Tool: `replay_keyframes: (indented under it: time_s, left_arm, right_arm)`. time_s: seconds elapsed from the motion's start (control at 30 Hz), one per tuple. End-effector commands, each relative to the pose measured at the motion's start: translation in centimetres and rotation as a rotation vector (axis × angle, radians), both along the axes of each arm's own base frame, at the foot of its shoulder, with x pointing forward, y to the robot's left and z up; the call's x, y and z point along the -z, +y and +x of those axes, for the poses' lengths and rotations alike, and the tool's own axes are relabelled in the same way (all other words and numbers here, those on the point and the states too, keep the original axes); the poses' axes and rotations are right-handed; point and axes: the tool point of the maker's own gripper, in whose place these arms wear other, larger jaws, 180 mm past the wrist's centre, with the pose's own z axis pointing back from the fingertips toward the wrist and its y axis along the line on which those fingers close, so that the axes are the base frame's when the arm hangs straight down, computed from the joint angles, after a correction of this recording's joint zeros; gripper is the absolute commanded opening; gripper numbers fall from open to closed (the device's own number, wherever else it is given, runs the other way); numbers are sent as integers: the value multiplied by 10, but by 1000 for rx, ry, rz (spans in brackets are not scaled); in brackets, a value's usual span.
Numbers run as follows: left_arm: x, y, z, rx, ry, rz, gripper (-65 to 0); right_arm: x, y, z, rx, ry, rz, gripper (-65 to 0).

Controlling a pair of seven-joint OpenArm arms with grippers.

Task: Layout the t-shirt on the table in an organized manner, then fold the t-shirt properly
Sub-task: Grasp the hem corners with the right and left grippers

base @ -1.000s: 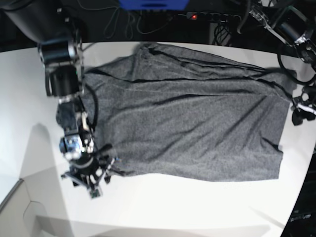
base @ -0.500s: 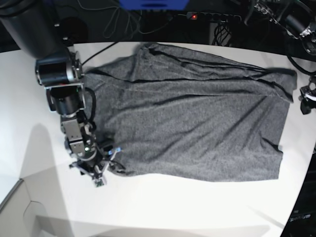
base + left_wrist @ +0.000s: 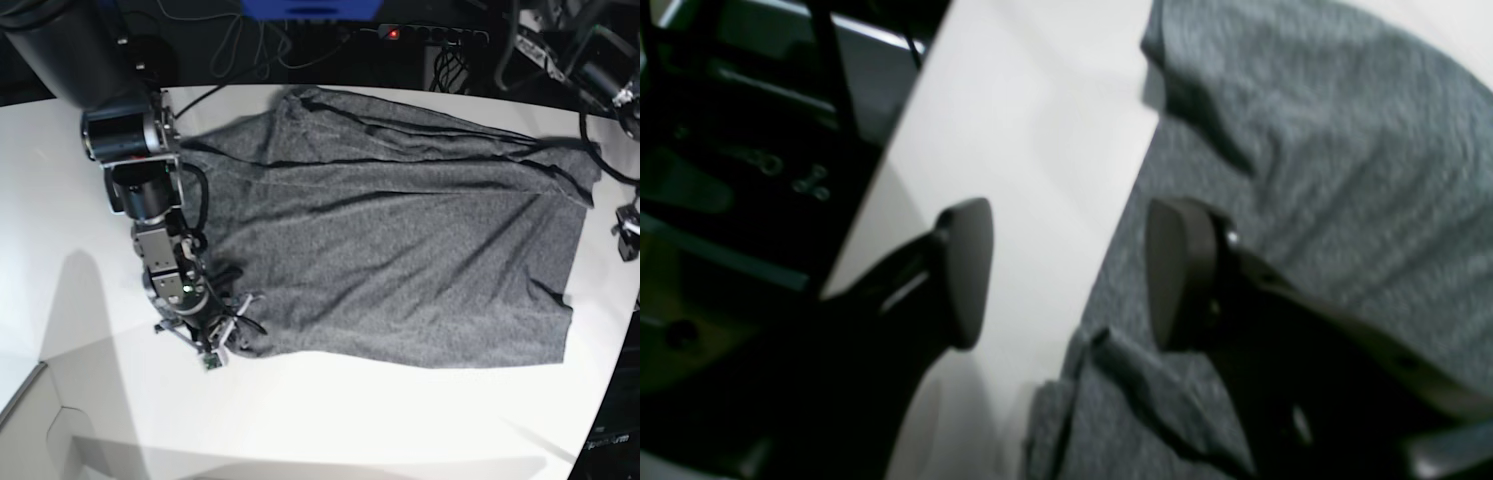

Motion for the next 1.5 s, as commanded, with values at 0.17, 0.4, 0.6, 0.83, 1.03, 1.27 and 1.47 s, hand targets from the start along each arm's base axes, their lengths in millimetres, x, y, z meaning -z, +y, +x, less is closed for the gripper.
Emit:
replay_keyframes:
  time_s: [0.17, 0.4, 0.6, 0.83, 1.03, 1.27, 1.47]
  left_arm:
    - [-42, 20, 53, -52, -70, 40, -294]
    - [-35, 12, 111, -32, -87, -28, -293]
    - [-14, -35, 162, 134, -146, -17, -293]
    - [-8, -56, 194, 161, -271, -114, -293]
    - [22, -55, 193, 81, -240, -187, -293]
    - [31, -60, 188, 98, -185, -215, -293]
    - [35, -32, 138, 30, -168, -215, -294]
  right_arm:
    - [-35, -28, 16, 18, -80, -61, -650]
    - [-78, -24, -1, -10, -207, -103, -650]
    - [-80, -19, -12, -17, -205, -110, -650]
    - [-87, -15, -28, -23, -212, -121, -650]
    - [-89, -16, -42, -18, -201, -137, -650]
    - [-71, -16, -62, -19, -150, -141, -650]
    - [-60, -11, -86, -32, -135, -131, -650]
